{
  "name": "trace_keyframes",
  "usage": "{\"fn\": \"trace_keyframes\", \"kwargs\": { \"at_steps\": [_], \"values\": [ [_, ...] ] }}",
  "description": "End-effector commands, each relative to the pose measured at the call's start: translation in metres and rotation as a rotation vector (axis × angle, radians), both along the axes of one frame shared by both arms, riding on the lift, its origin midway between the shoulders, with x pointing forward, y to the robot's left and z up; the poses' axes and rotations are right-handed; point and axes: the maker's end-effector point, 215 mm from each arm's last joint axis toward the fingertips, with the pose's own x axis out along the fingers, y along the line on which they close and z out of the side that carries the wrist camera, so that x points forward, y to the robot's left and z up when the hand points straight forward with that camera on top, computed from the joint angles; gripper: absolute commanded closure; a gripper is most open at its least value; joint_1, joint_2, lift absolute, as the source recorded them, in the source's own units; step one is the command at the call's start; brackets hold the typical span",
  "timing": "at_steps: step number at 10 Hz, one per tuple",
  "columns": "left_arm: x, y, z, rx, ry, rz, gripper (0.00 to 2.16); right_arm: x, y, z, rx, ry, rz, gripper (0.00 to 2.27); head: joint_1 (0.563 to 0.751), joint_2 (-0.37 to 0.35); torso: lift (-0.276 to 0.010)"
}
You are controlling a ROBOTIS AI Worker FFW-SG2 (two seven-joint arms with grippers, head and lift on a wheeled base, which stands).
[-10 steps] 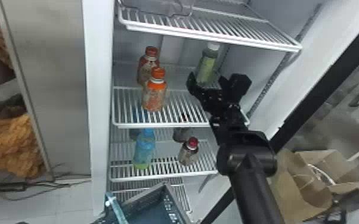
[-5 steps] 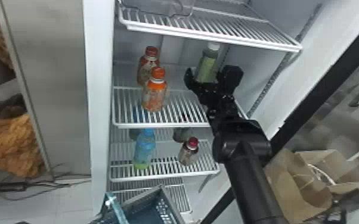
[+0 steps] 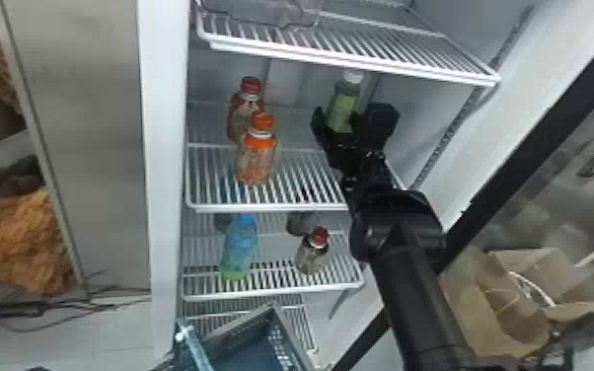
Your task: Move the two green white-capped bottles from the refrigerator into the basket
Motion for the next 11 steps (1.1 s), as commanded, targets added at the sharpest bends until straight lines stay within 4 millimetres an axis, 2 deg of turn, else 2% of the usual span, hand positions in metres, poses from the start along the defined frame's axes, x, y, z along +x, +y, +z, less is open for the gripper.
{"fn": "trace_keyframes", "kwargs": {
  "at_steps": [1, 5, 8, 11],
  "values": [
    [0.001, 0.001, 0.0, 0.0, -0.001, 0.003, 1.2, -0.001, -0.001, -0.003, 0.003, 0.004, -0.003, 0.58, 0.695, -0.35, -0.004],
    [0.0, 0.001, 0.0, -0.002, 0.002, 0.003, 1.2, -0.005, -0.001, -0.008, 0.016, 0.015, -0.008, 0.86, 0.695, -0.35, -0.004],
    [0.002, 0.002, 0.0, -0.001, -0.001, 0.009, 1.2, -0.017, 0.004, 0.007, 0.004, -0.037, -0.004, 0.86, 0.695, -0.35, -0.004],
    [0.002, 0.001, 0.0, 0.0, -0.002, 0.007, 1.2, -0.034, 0.024, 0.028, -0.012, -0.092, 0.032, 0.86, 0.695, -0.35, -0.004]
  ]
}}
